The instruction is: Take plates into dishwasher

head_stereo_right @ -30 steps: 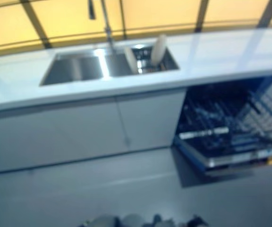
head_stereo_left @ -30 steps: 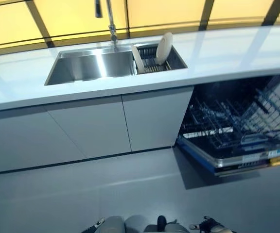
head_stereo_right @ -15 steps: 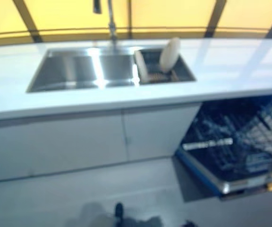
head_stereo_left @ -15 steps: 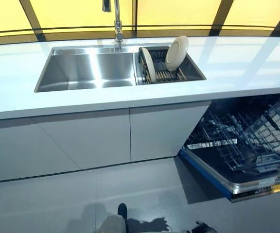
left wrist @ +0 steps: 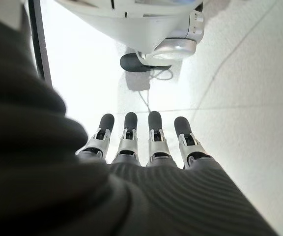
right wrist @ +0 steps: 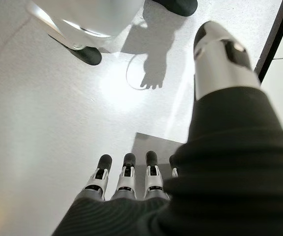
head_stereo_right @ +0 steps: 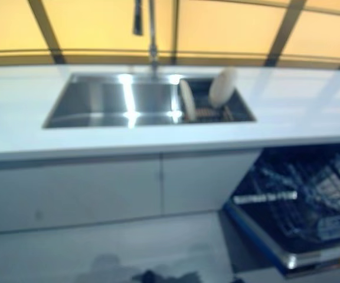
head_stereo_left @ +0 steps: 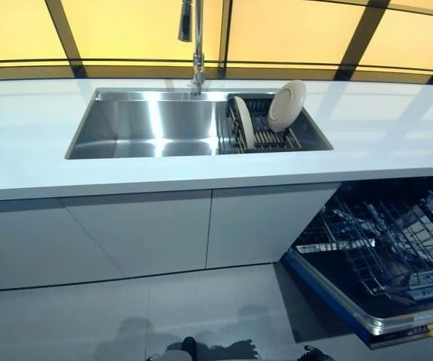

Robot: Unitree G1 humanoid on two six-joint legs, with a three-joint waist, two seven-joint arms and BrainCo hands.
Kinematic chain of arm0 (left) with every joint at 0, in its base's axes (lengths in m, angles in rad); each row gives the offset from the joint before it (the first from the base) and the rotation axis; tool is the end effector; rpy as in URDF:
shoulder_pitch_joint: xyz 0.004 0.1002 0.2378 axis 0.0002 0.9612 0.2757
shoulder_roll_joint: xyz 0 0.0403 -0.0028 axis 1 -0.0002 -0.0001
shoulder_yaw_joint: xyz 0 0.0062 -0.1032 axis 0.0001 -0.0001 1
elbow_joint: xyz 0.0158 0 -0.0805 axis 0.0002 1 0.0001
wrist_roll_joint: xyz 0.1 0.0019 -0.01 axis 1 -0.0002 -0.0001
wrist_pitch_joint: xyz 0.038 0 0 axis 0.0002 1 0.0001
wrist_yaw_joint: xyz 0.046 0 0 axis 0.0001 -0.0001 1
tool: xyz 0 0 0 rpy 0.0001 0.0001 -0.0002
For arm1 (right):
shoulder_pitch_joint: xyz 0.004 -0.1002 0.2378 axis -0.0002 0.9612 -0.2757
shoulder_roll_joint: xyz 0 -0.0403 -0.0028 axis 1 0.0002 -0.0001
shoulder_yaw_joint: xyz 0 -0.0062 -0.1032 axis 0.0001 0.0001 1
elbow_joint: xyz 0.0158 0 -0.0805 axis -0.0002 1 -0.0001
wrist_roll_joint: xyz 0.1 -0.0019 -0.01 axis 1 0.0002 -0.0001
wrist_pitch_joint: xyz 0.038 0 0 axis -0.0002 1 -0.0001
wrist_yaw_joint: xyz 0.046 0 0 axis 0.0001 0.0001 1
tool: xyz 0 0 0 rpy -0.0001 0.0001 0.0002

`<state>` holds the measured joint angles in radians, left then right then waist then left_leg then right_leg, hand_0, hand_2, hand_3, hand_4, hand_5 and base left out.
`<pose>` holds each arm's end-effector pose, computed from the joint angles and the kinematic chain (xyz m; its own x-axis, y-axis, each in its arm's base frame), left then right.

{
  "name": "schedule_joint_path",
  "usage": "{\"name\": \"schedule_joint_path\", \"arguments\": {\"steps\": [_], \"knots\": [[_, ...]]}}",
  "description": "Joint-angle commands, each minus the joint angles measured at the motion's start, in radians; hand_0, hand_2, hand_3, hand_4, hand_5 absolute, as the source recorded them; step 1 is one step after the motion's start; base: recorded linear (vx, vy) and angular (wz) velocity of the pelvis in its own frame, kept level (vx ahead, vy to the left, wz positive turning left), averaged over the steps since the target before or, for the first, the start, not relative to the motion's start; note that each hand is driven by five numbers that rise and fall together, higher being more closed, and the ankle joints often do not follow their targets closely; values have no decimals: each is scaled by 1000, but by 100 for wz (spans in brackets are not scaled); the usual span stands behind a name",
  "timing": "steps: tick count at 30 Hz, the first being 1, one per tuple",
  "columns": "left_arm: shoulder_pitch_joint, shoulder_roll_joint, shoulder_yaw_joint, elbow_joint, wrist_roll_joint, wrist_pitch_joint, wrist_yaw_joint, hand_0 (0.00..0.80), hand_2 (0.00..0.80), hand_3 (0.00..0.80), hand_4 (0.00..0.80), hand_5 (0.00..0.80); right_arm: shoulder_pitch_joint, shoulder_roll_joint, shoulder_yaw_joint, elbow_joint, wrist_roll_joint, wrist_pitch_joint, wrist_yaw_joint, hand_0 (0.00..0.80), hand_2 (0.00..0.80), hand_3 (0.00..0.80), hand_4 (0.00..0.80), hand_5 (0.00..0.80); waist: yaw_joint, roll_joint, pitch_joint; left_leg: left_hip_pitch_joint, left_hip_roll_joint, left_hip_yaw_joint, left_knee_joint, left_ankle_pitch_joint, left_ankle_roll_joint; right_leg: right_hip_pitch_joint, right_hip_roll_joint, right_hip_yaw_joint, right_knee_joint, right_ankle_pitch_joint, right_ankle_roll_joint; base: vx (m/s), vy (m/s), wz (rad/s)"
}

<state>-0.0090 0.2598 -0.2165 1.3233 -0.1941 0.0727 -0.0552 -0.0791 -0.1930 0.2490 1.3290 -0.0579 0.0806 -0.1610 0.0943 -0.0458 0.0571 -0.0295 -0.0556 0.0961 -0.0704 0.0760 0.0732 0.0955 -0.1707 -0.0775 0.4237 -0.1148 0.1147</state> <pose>0.0546 0.2315 -0.1183 0.1750 0.1487 -0.9733 0.0387 0.9867 0.1577 0.0793 -0.2062 -0.1197 0.2796 -0.2973 -0.9129 -0.2637 0.8905 -0.3708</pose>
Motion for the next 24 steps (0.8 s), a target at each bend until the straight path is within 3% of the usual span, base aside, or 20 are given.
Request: {"name": "schedule_joint_path", "arguments": {"steps": [1, 3, 4, 5, 7, 9, 13, 16, 19, 22, 24], "knots": [[7, 36, -2, -1, 57, -17, -15, 0, 0, 0, 0, 0, -21, -52, -6, -65, 13, -16, -19, 0, 0, 0, 0, 0, -31, 46, 39, -18, -13, -27, 27, 2, -1, -110, 37, 1, -35, 246, 0, 358, 56, 83], [5, 44, -11, -3, 58, -19, -35, 0, 0, 0, 0, 0, -24, -66, -4, -64, 31, -27, -26, 0, 0, 0, 0, 0, -57, 61, 60, 38, -4, -53, 17, -16, -18, -188, 35, -33, -179, 227, -15, 314, -123, 56], [3, 46, -13, 1, 72, -22, -43, 0, 0, 0, 0, 0, -24, -71, -7, -61, 40, -37, -36, 0, 0, 0, 0, 0, -69, 57, 69, 55, -6, -76, 15, -31, -23, -224, 25, -27, -256, 248, -9, 380, -288, 35], [6, 45, -8, 8, 86, -33, -41, 0, 0, 0, 0, 0, -24, -73, -16, -59, 37, -45, -43, 0, 0, 0, 0, 0, -87, 43, 78, 87, -16, -100, 11, -62, -32, -277, -11, -29, -392, 345, 26, 295, -237, 34], [9, 50, 6, 19, 76, -47, -49, 0, 0, 0, 0, 0, -32, -79, -33, -51, 15, -68, -46, 0, 0, 0, 0, 0, -108, 58, 92, 125, 5, -128, 15, -91, -43, -323, -10, -23, -509, 394, 45, 349, -213, 52], [20, 56, 18, 15, 78, -50, -66, 0, 0, 0, 0, 0, -40, -88, -31, -57, -37, -81, -42, 0, 0, 0, 0, 0, -117, 62, 110, 144, 8, -164, 45, -117, -32, -328, 1, 33, -469, 381, 25, 318, -186, 37], [47, 49, 32, 9, 99, -59, -62, 0, 0, 0, 0, 0, -64, -100, 29, -130, -85, -103, -11, 0, 0, 0, 0, 0, -95, 20, 108, 129, -1, -173, 127, -175, -29, -250, -12, 19, -420, 363, 25, 174, -207, 52], [72, 48, 13, -78, 120, -4, -29, 0, 0, 0, 0, 0, -72, -146, 88, -343, -29, -101, 164, 0, 0, 0, 0, 0, -88, 0, 105, 168, 35, -159, 113, -186, -46, -222, -16, 1, -419, 340, 36, 181, -266, 53], [90, 77, 19, -114, 125, 43, -12, 0, 0, 0, 0, 0, -52, -267, 89, -580, 27, -89, 435, 0, 0, 0, 0, 0, -92, -19, 83, 164, 55, -150, 80, -171, -61, -191, 1, -4, -452, 316, 32, 94, -181, 13], [104, 118, 48, -128, 126, 62, -44, 0, 0, 0, 0, 0, -3, -426, 66, -863, 169, -19, 702, 0, 0, 0, 0, 0, -116, -31, 77, 166, 66, -129, 66, -166, -71, -198, 0, -11, -443, 305, 38, 57, -86, -9], [106, 129, 59, -124, 119, 62, -55, 0, 0, 0, 0, 0, 14, -478, 43, -953, 235, 6, 792, 0, 0, 0, 0, 0, -128, -33, 79, 173, 71, -119, 59, -166, -74, -207, 0, -9, -436, 305, 42, 56, -28, -14]]}}
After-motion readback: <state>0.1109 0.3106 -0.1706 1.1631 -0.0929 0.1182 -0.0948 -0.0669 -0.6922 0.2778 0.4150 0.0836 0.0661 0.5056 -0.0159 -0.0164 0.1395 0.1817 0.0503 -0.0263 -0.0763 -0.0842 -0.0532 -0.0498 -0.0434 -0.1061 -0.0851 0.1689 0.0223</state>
